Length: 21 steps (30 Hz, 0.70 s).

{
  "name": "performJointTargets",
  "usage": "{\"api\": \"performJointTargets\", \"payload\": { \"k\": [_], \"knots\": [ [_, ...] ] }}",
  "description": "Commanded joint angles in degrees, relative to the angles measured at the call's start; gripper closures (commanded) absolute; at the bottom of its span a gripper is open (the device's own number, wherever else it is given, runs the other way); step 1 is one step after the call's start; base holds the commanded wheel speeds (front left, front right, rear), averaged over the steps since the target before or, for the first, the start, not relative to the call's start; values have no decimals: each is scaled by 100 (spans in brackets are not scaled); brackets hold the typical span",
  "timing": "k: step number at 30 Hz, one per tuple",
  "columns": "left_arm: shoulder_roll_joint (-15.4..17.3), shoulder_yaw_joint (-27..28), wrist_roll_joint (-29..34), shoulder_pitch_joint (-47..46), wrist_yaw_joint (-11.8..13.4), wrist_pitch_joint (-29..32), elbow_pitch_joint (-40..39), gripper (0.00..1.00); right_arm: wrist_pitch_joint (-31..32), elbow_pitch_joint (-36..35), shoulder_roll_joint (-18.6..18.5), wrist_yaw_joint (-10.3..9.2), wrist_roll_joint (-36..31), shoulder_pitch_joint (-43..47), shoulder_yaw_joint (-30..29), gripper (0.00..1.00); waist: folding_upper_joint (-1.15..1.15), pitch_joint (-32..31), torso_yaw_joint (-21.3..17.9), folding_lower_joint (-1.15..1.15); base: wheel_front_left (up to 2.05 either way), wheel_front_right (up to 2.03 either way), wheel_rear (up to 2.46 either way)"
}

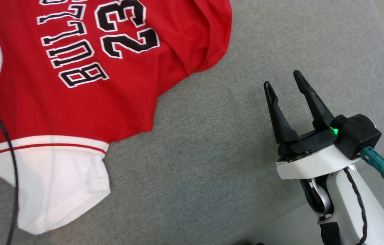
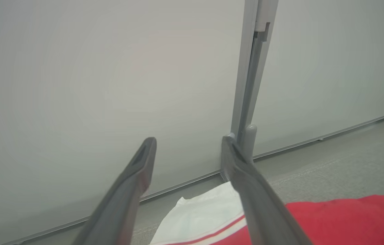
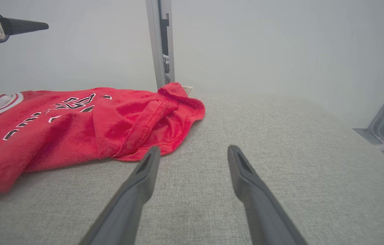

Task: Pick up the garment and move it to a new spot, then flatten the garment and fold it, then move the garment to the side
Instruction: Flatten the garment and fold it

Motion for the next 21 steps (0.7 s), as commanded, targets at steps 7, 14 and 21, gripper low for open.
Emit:
{"api": "performJointTargets", "payload": {
  "k": [7, 14, 21],
  "knots": [
    [-413, 174, -348, 612, -272, -1140, -117, 0, -1, 198, -28, -2, -344, 108, -291, 0, 0, -702, 751, 0, 0, 0, 0],
    [-552, 281, -414, 1779, -266, -1607, -850, 0, -1, 357, -99, -2, -569, 347, -586, 0, 0, -1379, 1437, 0, 0, 0, 0],
    [-677, 783, -381, 3696, 148, -1623, -2514, 0, -1, 453, -288, -2, -638, 602, -753, 0, 0, -1875, 1919, 0, 0, 0, 0]
  ]
}}
